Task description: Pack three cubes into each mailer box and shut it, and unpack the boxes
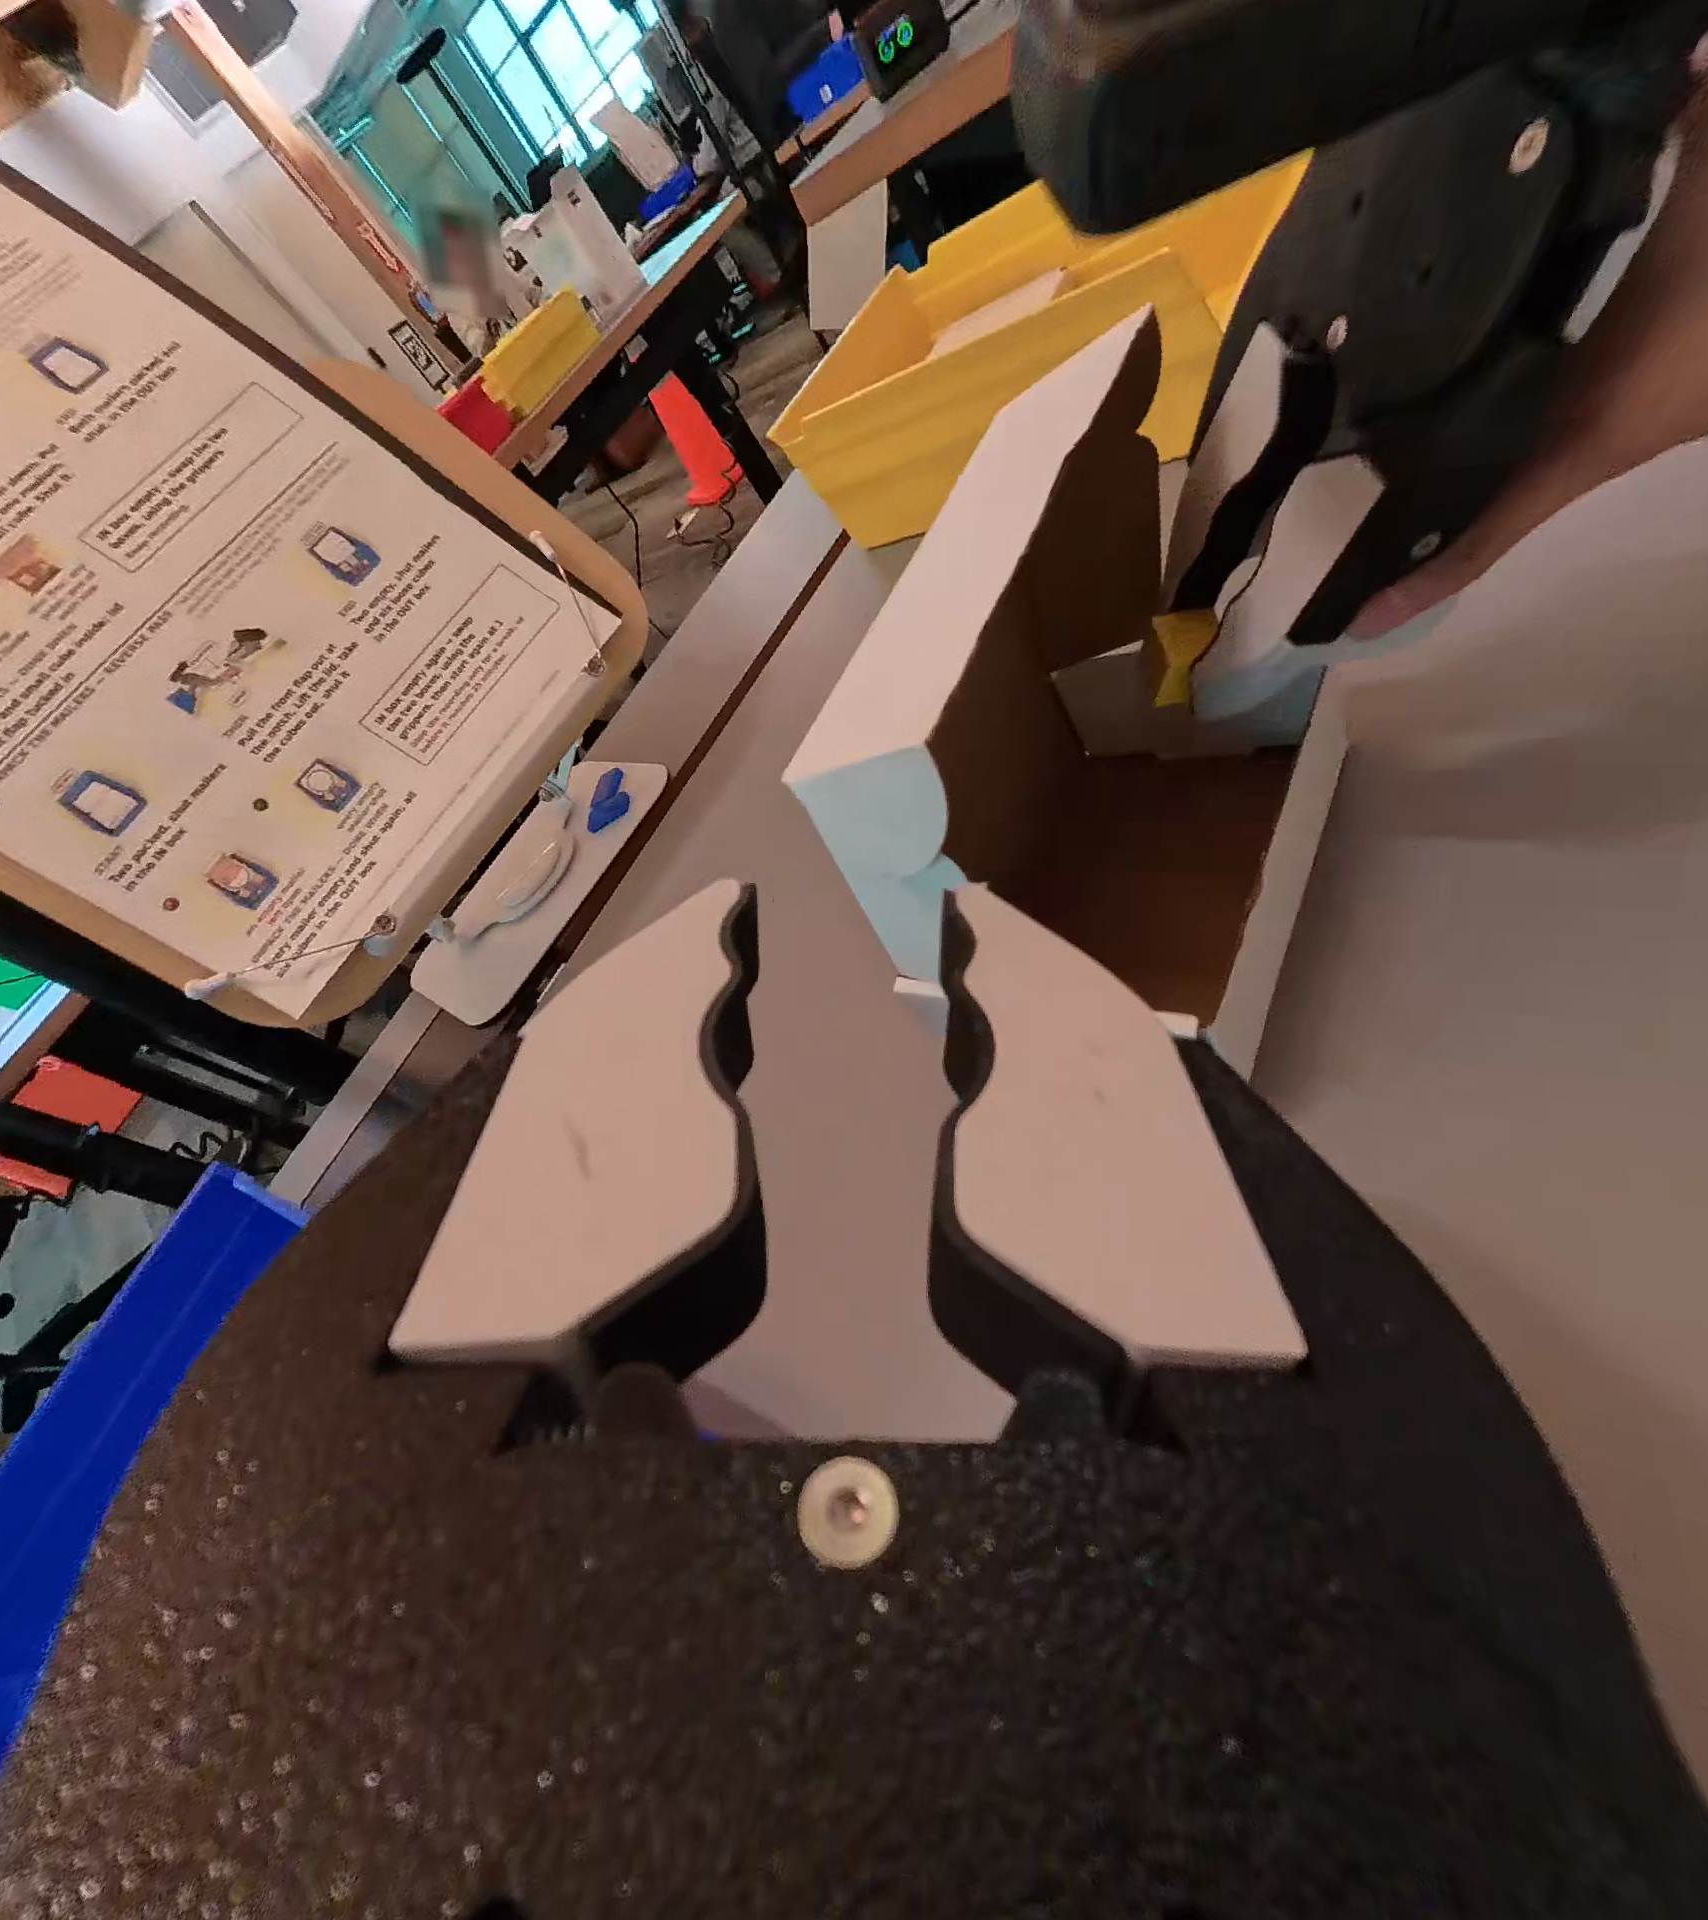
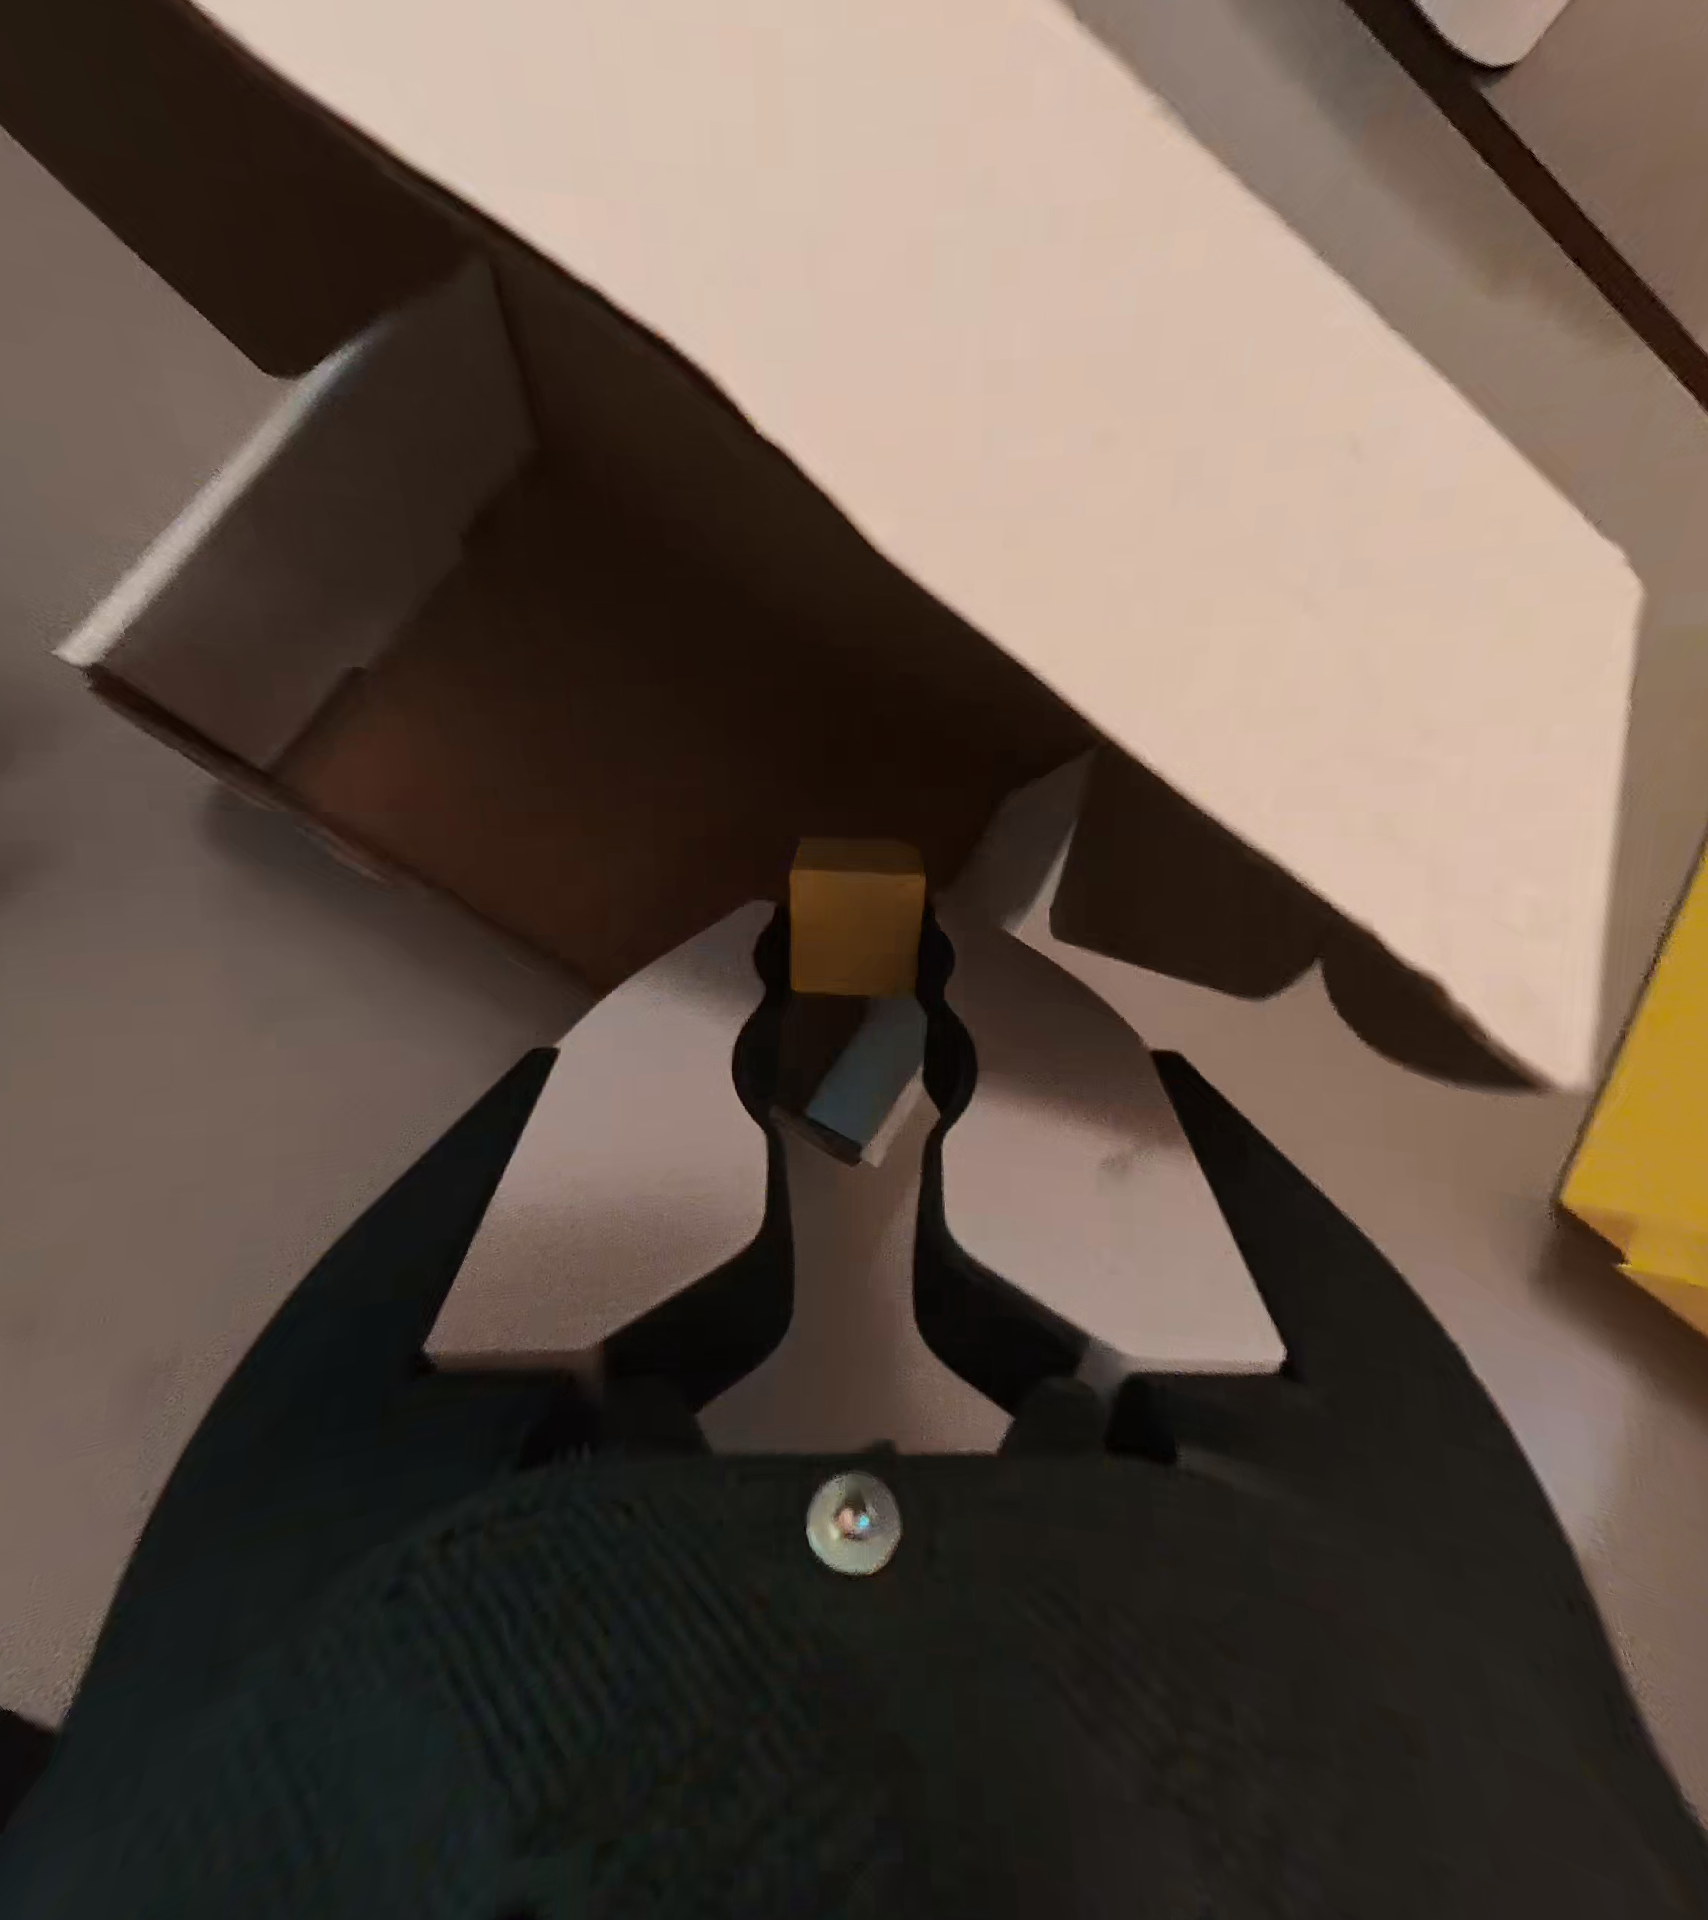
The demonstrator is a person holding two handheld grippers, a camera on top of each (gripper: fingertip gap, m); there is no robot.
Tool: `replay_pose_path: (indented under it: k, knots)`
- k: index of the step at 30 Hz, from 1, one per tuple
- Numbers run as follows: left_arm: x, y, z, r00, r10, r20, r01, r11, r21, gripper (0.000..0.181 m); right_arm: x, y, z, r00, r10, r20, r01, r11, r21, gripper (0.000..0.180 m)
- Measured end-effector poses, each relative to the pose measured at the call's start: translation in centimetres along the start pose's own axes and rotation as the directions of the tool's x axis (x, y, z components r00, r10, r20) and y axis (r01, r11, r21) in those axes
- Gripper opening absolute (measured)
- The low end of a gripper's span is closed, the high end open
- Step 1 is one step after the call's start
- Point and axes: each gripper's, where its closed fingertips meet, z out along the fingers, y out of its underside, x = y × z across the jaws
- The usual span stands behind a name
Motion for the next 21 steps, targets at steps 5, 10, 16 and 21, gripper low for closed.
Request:
replay_pose_path:
  k: [5,10,16,21]
  knots:
    - [-0.8,0.9,-0.5,0.999,-0.048,0.012,0.048,0.999,-0.006,0.032,0.7,0.4,1.0,0.994,-0.076,-0.085,0.068,0.994,-0.090,0.023]
    - [-1.2,1.7,-0.7,0.996,-0.089,0.016,0.089,0.996,-0.027,0.032,0.4,0.8,1.6,0.995,-0.073,-0.062,0.067,0.993,-0.100,0.022]
    - [-1.5,1.7,-0.7,0.981,-0.195,-0.003,0.195,0.981,0.004,0.032,0.3,1.1,1.5,0.998,-0.063,-0.025,0.062,0.996,-0.061,0.032]
    - [-3.1,2.6,-1.7,0.962,-0.268,0.061,0.269,0.963,-0.015,0.033,-0.4,1.2,0.5,0.998,-0.058,0.018,0.058,0.998,-0.008,0.041]
